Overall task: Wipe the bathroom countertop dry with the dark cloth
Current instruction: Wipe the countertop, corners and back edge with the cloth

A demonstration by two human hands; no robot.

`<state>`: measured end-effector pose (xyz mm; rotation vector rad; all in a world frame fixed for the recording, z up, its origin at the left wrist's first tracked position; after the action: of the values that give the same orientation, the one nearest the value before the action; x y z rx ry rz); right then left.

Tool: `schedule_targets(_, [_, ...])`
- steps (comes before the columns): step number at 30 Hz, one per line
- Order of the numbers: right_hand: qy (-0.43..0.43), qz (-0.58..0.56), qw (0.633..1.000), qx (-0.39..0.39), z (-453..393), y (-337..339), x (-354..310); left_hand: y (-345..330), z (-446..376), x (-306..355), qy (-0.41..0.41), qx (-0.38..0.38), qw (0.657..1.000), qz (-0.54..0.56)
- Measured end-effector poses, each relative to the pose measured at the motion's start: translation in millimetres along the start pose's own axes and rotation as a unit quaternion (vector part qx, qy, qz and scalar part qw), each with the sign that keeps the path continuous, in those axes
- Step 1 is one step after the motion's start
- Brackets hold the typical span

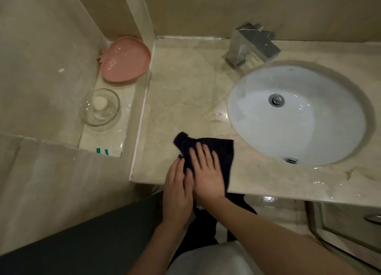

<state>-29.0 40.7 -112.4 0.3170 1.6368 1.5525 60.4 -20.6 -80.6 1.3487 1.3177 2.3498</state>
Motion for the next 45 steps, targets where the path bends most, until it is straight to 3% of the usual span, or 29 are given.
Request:
schedule_targets(5, [0.036, -0.016, 0.998, -0.042, -1.3, 2.6, 3.2, 1.1, -18.6, 8.8, -0.055, 0.043, 0.992, -0.109])
schedule_targets(8, [0.061, -0.016, 0.997, -0.044, 4.6, 7.9, 18.0, -17.1, -40.4, 15.3, -0.104, 0.019, 0.986, -0.132])
schedule_targets(12, [0.008, -0.024, 1.000, 0.007, 16.2, 19.5, 53.1, -53.7, -48.9, 31.7, -0.157, -0.026, 0.974, -0.159])
schedule_targets(22, [0.033, -0.026, 0.999, 0.000, 40.3, 41.0, 109.2, -91.1, -19.8, 70.0, -0.128, -0.045, 0.975, -0.174])
schedule_targets(26, [0.020, -0.026, 0.999, 0.001, 56.3, 53.2, 135.0, -107.7, -10.5, 88.9, -0.163, -0.085, 0.962, -0.200])
schedule_targets(40, [-0.004, -0.010, 1.000, -0.002, 115.4, 110.9, 293.1, -224.6, 22.0, 220.1, -0.188, -0.131, 0.944, -0.238])
schedule_targets(45, [-0.030, -0.009, 1.000, 0.002, 115.8, 115.1, 299.3, -218.9, 25.2, 231.4, -0.167, -0.137, 0.950, -0.224])
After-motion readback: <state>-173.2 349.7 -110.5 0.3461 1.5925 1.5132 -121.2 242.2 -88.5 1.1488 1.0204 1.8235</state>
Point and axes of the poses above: each hand's wrist, its own z-axis away from the middle knuckle, its own y-axis out of the back of the hand, x = y × z, the point moved 4 cm from there along -z, towards the middle knuckle, and after that the axes turned 8 degrees about -z, right-handed, at the moved point
